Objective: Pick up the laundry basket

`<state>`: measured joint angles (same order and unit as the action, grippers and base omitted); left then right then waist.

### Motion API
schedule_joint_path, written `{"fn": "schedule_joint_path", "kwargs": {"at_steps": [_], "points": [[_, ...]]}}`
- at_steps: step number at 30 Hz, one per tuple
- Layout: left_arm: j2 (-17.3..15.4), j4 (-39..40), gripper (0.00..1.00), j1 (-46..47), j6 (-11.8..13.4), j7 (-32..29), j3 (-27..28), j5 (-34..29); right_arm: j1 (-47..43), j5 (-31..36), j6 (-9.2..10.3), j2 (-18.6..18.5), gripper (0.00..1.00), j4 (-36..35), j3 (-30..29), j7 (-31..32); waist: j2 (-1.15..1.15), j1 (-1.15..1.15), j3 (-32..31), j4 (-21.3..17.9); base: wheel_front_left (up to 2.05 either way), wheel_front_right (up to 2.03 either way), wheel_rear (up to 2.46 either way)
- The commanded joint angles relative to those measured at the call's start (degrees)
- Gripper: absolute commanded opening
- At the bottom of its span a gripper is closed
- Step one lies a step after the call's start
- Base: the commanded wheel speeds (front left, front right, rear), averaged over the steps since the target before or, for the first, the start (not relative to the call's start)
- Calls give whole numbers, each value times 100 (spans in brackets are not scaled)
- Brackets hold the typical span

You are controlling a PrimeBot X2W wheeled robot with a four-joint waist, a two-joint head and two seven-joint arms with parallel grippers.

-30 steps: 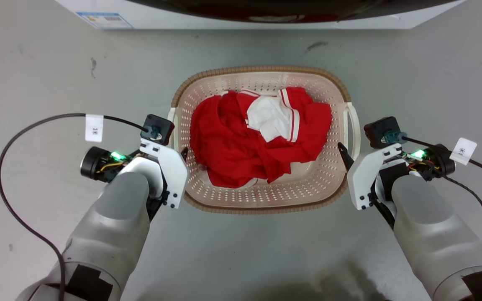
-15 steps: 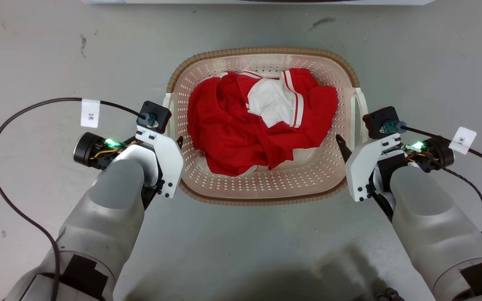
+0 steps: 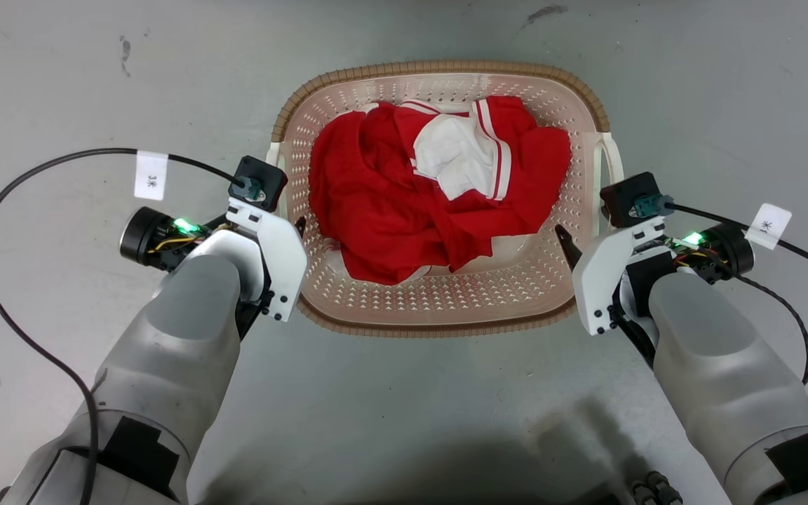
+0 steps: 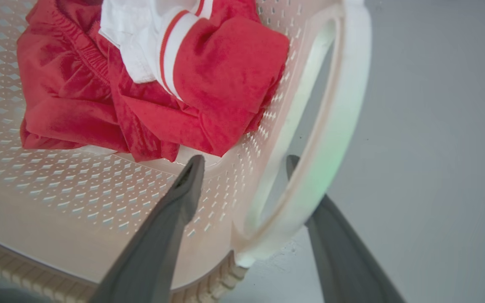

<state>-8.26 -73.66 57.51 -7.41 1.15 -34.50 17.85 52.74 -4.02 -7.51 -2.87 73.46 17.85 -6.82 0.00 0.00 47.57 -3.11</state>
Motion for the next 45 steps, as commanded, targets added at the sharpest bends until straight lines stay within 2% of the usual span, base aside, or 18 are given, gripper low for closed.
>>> {"fn": "schedule_joint_path", "kwargs": {"at_steps": [1, 2, 3, 19, 34, 45], "points": [[22, -8, 100, 29, -1, -38, -17, 7, 43, -21, 4, -1, 99, 16, 36, 50, 0, 0, 2, 1, 0, 0, 0], [41, -9, 4, 17, -1, -74, -45, 35, 42, -62, 4, -1, 0, 16, 72, 75, 0, 0, 4, 2, 0, 0, 0], [47, -9, 0, 8, -1, -105, -78, 53, 49, -83, 4, -1, 0, 16, 106, 86, 0, 0, 5, 2, 0, 0, 0], [132, -2, 0, -131, -8, -224, -422, 467, -13, -274, 2, 4, 0, 20, 272, 199, 0, 0, -232, 38, 0, 0, 0], [324, 98, 0, -706, -25, -755, -881, 1128, -483, -573, 2, 22, 0, 19, 659, 757, 0, 0, -1344, 95, 0, 0, 0], [249, 275, 0, -1201, -29, -1204, -1327, 1668, -857, -1003, 1, 33, 0, -85, 1245, 1111, 0, 0, -2179, 90, 0, 0, 0]]}}
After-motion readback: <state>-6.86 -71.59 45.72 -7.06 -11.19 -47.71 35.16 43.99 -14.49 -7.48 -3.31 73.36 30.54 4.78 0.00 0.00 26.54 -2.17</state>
